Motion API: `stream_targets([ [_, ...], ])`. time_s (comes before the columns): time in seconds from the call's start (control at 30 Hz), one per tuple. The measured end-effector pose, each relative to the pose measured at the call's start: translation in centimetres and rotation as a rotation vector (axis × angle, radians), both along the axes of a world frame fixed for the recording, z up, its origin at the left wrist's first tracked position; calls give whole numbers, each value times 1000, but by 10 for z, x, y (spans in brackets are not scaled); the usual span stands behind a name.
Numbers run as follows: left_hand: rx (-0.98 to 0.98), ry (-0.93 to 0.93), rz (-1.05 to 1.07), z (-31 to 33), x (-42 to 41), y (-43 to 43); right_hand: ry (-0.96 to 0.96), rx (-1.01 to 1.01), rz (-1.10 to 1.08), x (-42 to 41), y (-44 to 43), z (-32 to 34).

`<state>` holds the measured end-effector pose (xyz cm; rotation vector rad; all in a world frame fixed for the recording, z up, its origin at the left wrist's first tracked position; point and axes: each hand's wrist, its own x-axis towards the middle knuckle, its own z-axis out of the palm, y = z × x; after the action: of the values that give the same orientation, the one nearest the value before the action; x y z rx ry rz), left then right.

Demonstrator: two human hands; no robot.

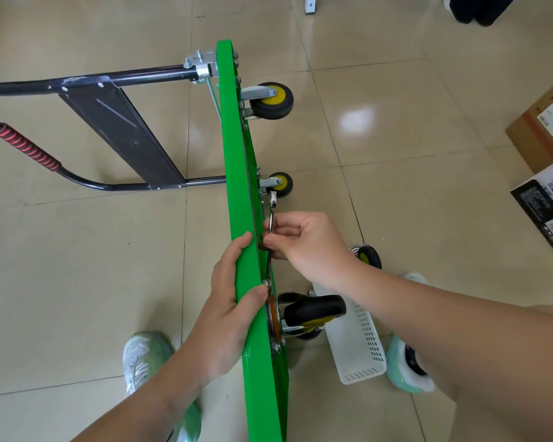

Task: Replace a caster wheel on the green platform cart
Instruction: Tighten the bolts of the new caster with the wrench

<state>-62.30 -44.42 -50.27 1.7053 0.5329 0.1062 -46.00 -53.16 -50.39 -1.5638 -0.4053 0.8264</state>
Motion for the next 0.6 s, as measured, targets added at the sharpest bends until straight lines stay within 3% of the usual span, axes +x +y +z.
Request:
stream_targets([
  [0.2, -1, 8, -13, 0, -1, 1, 133, -85, 37, 14, 6, -3],
  [0.43, 15, 14, -11, 2, 0, 1, 9, -138, 120, 8, 7, -8],
  [0.6, -5, 19, -13, 1, 0, 1, 23, -132, 70, 8, 6, -8],
])
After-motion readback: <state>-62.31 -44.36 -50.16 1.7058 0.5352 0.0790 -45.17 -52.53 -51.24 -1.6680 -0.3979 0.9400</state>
